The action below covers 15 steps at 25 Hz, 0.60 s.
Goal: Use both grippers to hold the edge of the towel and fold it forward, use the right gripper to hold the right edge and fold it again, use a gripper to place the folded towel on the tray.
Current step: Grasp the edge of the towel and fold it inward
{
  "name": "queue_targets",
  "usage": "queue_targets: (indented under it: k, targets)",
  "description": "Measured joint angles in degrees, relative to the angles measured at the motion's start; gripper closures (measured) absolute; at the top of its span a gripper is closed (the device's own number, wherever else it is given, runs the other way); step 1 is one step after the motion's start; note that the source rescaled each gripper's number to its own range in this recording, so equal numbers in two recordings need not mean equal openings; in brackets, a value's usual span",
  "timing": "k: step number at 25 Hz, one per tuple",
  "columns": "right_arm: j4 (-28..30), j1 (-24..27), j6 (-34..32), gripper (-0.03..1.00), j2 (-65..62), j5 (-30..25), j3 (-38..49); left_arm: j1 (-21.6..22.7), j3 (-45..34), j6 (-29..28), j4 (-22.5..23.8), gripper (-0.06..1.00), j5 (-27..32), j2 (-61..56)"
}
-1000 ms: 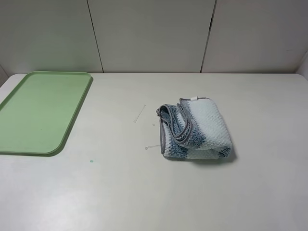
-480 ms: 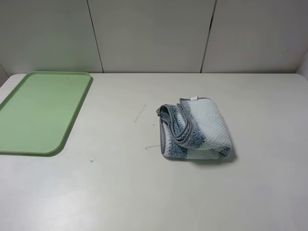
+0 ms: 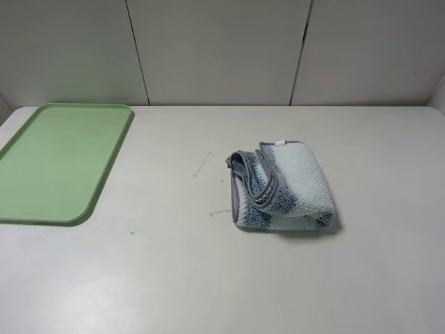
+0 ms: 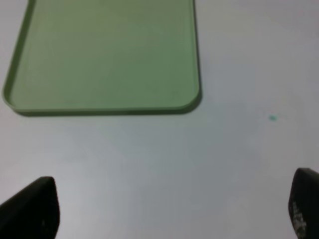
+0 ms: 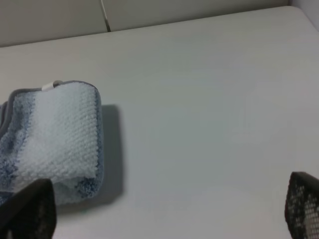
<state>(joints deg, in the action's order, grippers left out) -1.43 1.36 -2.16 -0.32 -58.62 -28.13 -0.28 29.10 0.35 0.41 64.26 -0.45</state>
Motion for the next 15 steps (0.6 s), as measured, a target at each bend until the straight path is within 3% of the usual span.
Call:
queue_targets:
  k: [8,15]
  targets:
    - [0.0,0.0,0.0,-0.03,0.0,0.1,0.0,0.0,1.1,-0.4,-2.3,-0.04,0.4,1.8]
    - [0.0,0.0,0.0,-0.03,0.0,0.1,0.0,0.0,9.6,-0.4,-5.5,-0.05,0.5,19.0]
